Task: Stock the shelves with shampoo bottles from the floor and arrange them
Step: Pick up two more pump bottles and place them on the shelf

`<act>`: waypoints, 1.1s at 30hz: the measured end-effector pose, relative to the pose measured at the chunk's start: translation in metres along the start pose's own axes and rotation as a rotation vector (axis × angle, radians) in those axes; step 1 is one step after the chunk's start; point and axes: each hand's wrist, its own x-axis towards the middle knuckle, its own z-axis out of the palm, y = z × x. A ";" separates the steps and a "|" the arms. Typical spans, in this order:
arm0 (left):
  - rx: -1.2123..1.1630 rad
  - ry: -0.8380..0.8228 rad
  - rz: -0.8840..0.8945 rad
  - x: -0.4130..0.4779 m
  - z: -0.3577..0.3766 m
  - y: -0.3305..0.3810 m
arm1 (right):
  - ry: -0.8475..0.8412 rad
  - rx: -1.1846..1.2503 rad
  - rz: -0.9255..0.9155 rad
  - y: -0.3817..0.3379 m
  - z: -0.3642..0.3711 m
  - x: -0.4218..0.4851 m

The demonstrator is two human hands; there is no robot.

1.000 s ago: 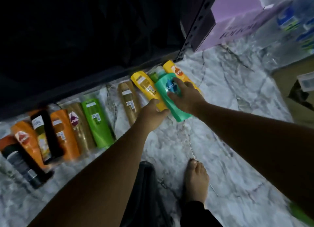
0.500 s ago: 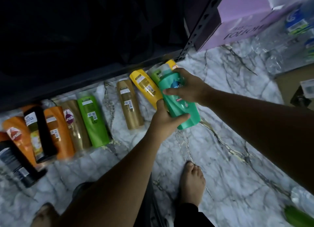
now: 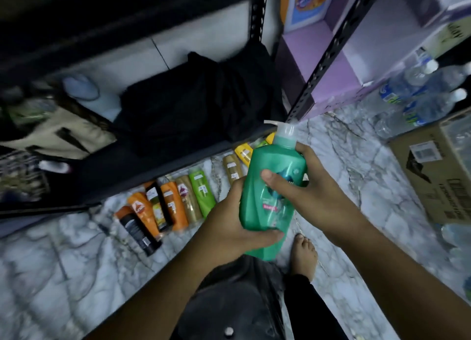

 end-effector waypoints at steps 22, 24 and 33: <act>0.087 0.331 0.536 -0.329 -0.167 0.325 | -0.247 -0.146 -0.576 -0.408 0.112 -0.250; 0.110 0.393 0.579 -0.345 -0.180 0.346 | -0.245 -0.173 -0.661 -0.438 0.120 -0.264; 0.117 0.513 0.833 -0.403 -0.217 0.445 | -0.240 -0.275 -0.982 -0.558 0.135 -0.308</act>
